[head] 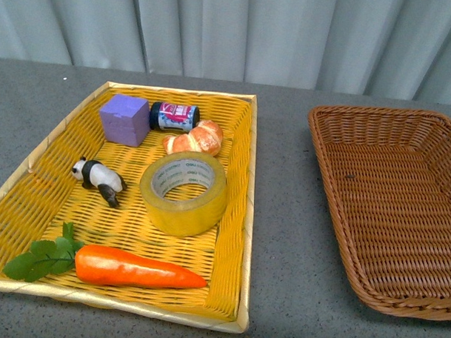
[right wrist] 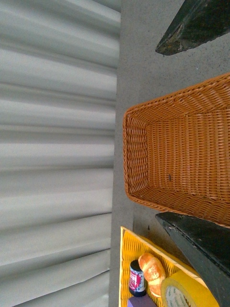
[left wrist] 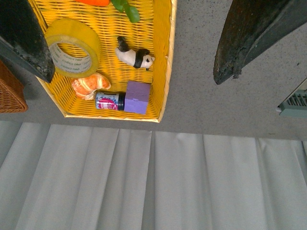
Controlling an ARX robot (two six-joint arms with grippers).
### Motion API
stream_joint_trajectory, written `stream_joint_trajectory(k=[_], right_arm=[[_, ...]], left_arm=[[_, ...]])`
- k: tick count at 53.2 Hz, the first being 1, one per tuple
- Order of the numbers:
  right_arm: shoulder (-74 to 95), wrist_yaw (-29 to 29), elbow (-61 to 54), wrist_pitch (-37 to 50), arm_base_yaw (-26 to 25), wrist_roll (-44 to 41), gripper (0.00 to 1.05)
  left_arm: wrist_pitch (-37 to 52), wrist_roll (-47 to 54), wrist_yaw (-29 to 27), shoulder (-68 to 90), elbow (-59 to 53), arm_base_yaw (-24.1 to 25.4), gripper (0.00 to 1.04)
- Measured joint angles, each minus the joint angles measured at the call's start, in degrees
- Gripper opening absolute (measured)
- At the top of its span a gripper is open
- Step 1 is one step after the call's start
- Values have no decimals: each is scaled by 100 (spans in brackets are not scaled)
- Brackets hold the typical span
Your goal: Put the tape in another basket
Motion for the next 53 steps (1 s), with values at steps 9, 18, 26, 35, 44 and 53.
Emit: stream_joint_trajectory(k=[9, 18, 26, 35, 44, 53], right_arm=[[0, 2, 0, 0, 0, 0, 96], [0, 0, 0, 0, 0, 0, 96], [0, 2, 0, 0, 0, 0, 96], [0, 2, 0, 0, 0, 0, 96], [0, 2, 0, 0, 0, 0, 96], [0, 2, 0, 0, 0, 0, 96]], left_arm=[[0, 0, 0, 0, 0, 0, 98], [0, 0, 0, 0, 0, 0, 98], [0, 0, 0, 0, 0, 0, 98], [0, 0, 0, 0, 0, 0, 98], [0, 0, 0, 0, 0, 0, 98], [0, 0, 0, 0, 0, 0, 98]])
